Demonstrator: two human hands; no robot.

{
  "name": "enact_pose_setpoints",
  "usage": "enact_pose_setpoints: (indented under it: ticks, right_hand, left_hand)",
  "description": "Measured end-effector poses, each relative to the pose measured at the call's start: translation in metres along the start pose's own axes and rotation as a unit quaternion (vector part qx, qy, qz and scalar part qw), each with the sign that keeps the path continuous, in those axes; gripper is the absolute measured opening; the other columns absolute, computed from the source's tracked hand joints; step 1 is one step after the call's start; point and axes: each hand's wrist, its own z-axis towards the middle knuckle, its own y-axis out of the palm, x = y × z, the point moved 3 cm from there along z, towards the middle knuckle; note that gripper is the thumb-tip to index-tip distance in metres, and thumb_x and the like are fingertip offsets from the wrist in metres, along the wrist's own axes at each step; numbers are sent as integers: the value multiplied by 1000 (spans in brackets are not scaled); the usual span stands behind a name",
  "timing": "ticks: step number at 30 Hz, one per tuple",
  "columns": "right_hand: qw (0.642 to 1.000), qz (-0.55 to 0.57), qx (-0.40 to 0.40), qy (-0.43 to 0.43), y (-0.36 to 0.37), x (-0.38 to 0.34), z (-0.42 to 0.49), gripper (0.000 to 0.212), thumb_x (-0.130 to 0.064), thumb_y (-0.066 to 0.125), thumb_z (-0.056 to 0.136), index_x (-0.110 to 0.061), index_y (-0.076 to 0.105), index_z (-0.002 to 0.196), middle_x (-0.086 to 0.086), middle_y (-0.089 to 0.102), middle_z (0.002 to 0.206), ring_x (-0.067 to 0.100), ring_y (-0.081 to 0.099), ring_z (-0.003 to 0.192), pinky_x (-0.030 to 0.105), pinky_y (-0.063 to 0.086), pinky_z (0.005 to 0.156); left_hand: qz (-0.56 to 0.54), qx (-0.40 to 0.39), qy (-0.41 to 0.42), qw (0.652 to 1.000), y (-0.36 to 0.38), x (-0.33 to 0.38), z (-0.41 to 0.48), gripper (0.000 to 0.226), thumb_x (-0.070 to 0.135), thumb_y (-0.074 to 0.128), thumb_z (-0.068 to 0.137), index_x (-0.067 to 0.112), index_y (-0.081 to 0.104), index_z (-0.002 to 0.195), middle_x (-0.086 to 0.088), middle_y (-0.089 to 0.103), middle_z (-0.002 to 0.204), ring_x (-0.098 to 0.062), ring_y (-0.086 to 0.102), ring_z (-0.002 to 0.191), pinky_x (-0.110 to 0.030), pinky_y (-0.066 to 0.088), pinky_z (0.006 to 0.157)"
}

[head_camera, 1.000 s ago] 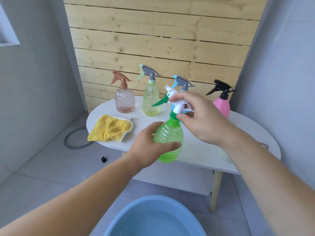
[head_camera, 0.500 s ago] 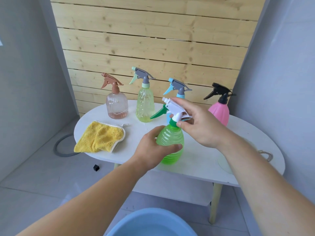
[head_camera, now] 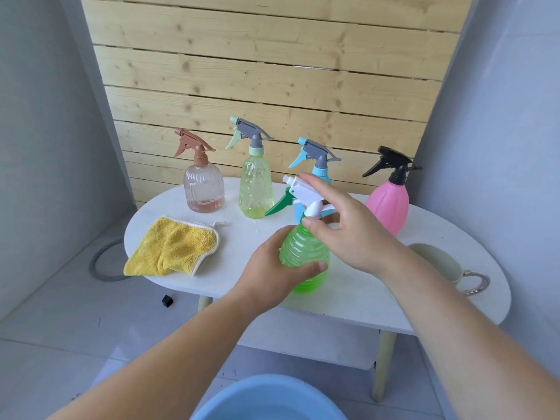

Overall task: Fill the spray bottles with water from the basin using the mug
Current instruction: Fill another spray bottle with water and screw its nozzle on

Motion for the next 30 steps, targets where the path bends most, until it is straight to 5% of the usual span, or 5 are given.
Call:
enact_pose_setpoints:
  ticks: [11, 19, 30]
  right_hand:
    - [999, -12, -51, 1, -7, -7, -2, 76, 1, 55, 92, -56, 40, 141, -36, 47, 137, -1, 51, 124, 33, 42, 112]
    - [999, 43, -26, 6, -3, 0, -2, 76, 3, 57, 93, -56, 44, 139, -20, 59, 131, 9, 60, 116, 31, 46, 108]
    - [1000, -7, -7, -9, -1, -1, 2, 69, -15, 68, 92, -52, 39, 142, -24, 56, 120, 6, 59, 105, 23, 50, 95]
  left_hand:
    - [13, -22, 0, 1000, 0, -5, 3, 72, 46, 91, 70, 48, 58, 134, 19, 74, 116, -5, 68, 110, -38, 57, 100]
    - [10, -6, 1, 1000, 1, -4, 2, 58, 33, 90, 80, 44, 61, 129, 18, 75, 112, 1, 69, 103, -29, 57, 94]
    - [24, -8, 3, 1000, 1, -4, 0, 60, 35, 90, 79, 45, 58, 129, 18, 73, 114, 1, 67, 105, -24, 55, 92]
